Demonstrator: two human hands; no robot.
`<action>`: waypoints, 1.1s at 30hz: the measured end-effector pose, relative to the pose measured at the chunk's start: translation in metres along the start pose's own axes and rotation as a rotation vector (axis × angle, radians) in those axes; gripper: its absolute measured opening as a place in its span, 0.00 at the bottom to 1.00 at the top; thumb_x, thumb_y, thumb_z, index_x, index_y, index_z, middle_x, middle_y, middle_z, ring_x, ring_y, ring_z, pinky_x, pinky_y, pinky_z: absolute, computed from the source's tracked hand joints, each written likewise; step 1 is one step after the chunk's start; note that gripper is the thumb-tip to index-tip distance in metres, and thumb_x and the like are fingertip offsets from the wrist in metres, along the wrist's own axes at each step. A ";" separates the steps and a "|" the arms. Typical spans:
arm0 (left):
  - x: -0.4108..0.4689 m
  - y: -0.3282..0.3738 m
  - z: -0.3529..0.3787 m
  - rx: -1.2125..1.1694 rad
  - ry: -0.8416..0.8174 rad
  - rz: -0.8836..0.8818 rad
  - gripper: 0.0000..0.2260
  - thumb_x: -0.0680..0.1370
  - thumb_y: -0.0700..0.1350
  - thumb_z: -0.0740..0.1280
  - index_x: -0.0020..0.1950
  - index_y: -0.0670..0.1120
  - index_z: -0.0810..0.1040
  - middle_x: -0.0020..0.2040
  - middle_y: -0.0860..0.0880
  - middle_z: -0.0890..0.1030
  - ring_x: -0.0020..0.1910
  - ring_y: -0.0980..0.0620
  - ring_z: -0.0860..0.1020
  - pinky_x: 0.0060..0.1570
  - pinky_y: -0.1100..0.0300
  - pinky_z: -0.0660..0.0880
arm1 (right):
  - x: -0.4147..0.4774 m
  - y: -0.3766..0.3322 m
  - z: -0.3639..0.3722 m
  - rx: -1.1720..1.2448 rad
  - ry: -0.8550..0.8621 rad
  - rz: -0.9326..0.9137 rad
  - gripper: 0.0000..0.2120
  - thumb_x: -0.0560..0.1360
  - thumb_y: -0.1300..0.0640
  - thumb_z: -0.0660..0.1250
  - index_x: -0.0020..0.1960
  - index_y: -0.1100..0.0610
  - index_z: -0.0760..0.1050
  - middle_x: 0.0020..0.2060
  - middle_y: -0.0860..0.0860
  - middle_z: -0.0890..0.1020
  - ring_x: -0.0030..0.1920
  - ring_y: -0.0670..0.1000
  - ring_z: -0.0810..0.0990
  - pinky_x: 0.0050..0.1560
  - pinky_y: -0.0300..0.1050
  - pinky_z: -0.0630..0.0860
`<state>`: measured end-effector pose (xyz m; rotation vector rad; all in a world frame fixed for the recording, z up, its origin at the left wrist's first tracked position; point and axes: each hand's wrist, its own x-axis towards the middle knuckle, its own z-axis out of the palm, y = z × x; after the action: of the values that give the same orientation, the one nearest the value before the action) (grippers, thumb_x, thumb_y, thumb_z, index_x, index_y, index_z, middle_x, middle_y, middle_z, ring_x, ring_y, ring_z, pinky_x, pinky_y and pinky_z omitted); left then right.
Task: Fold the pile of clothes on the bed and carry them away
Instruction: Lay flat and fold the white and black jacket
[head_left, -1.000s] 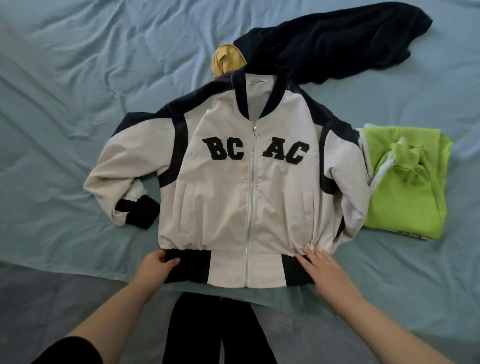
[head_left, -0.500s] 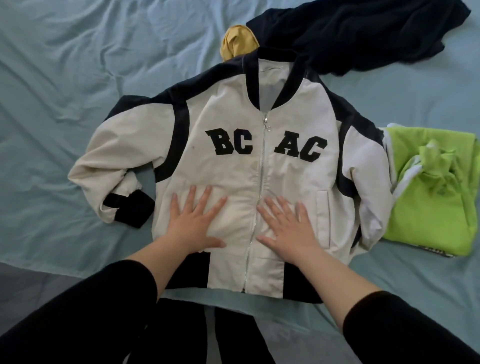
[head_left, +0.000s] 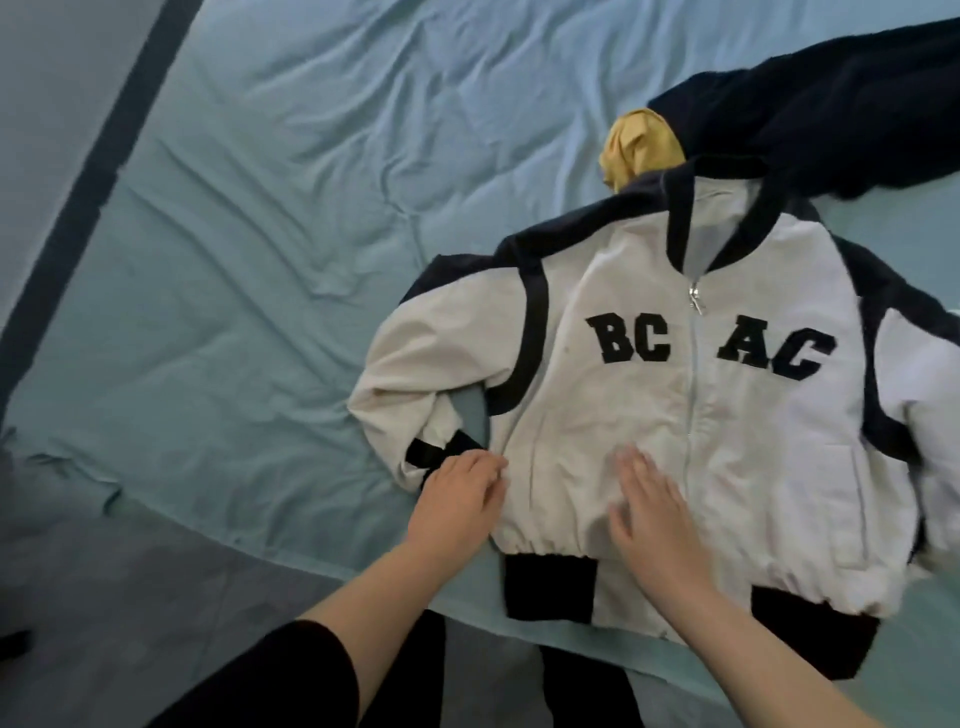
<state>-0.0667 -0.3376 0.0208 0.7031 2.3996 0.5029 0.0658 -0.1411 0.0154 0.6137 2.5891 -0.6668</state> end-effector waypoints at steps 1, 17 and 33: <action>-0.003 -0.010 -0.010 -0.057 0.013 -0.022 0.15 0.81 0.50 0.60 0.66 0.50 0.75 0.63 0.52 0.75 0.62 0.51 0.73 0.61 0.58 0.68 | 0.004 -0.027 0.006 0.052 -0.008 -0.083 0.27 0.81 0.54 0.54 0.78 0.54 0.51 0.77 0.46 0.52 0.76 0.44 0.48 0.74 0.40 0.42; -0.008 -0.105 -0.088 -1.402 -0.094 -0.984 0.21 0.81 0.60 0.55 0.56 0.45 0.78 0.52 0.44 0.82 0.47 0.47 0.81 0.47 0.55 0.77 | 0.090 -0.258 0.036 1.133 -0.153 0.537 0.08 0.75 0.65 0.60 0.52 0.58 0.74 0.46 0.56 0.81 0.50 0.57 0.79 0.41 0.42 0.70; 0.033 -0.274 -0.292 -0.708 0.252 -0.558 0.15 0.74 0.33 0.71 0.57 0.46 0.77 0.52 0.43 0.80 0.52 0.45 0.78 0.52 0.56 0.75 | 0.085 -0.271 0.023 0.534 -0.226 0.038 0.01 0.76 0.55 0.68 0.47 0.50 0.79 0.40 0.45 0.81 0.43 0.45 0.79 0.43 0.30 0.70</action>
<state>-0.3716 -0.5898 0.0936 -0.3429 2.2533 1.1437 -0.1337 -0.3407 0.0527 0.6920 2.1835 -1.3483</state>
